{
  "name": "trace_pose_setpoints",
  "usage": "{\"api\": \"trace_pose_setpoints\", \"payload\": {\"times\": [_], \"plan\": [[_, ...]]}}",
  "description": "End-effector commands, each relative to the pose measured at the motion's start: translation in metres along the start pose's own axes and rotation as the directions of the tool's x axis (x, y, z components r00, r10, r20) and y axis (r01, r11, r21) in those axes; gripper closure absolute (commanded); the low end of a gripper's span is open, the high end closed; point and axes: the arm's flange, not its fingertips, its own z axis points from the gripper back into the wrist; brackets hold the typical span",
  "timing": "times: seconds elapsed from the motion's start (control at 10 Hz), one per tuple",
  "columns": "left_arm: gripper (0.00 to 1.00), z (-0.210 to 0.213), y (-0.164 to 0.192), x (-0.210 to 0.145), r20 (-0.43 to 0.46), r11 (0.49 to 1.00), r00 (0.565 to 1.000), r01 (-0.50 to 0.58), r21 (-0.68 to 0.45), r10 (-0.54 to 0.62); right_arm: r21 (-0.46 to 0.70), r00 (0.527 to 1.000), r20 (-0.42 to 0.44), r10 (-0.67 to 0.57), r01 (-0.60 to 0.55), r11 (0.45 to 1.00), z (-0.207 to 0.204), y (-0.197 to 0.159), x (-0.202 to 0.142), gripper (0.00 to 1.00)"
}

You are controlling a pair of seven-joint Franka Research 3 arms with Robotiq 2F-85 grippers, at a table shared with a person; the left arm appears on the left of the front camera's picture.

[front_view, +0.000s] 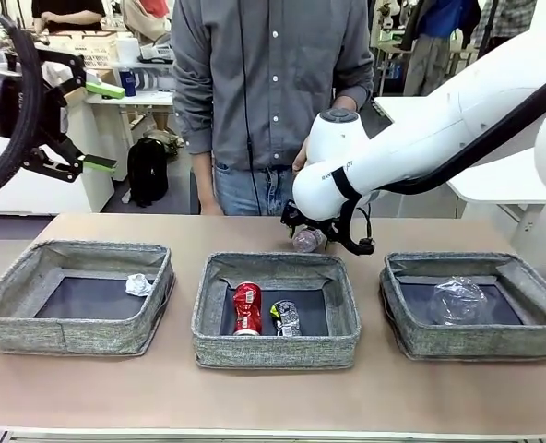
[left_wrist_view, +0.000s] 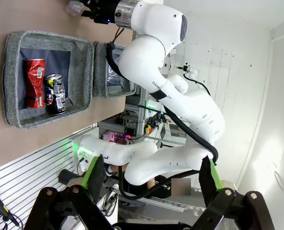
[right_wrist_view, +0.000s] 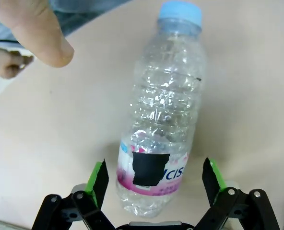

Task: Sort the waste into the appropriate baskets.
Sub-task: Pick up the waste item pointed out by the person.

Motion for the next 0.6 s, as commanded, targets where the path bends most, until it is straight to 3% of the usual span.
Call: {"api": "trace_pose_setpoints", "payload": {"times": [0.0,0.1,0.2,0.4,0.5], "plan": [[0.00,0.0026,-0.0012,-0.0011,-0.007,1.000,1.000,-0.003,0.011,0.003,0.003,1.000,-0.017,-0.009,0.009,1.000,0.0047,0.0050,0.0022,0.42],[0.00,0.0026,-0.0012,-0.0011,-0.007,1.000,1.000,-0.003,0.011,0.003,0.015,1.000,-0.018,-0.016,0.017,1.000,0.0054,0.0047,0.0021,0.59],[0.00,0.0026,-0.0012,-0.0011,-0.007,1.000,1.000,-0.003,0.011,0.003,0.013,1.000,-0.012,-0.014,0.015,1.000,0.0057,0.0045,0.0021,1.00],[0.00,0.0026,-0.0012,-0.0011,-0.007,1.000,1.000,-0.003,0.011,0.003,0.011,1.000,-0.011,-0.013,0.013,1.000,0.0061,0.0024,0.0019,1.00],[0.00,0.0026,-0.0012,-0.0011,-0.007,1.000,1.000,-0.003,0.011,0.003,0.011,1.000,-0.010,-0.014,0.015,1.000,0.0065,0.0018,0.0024,0.85]]}}
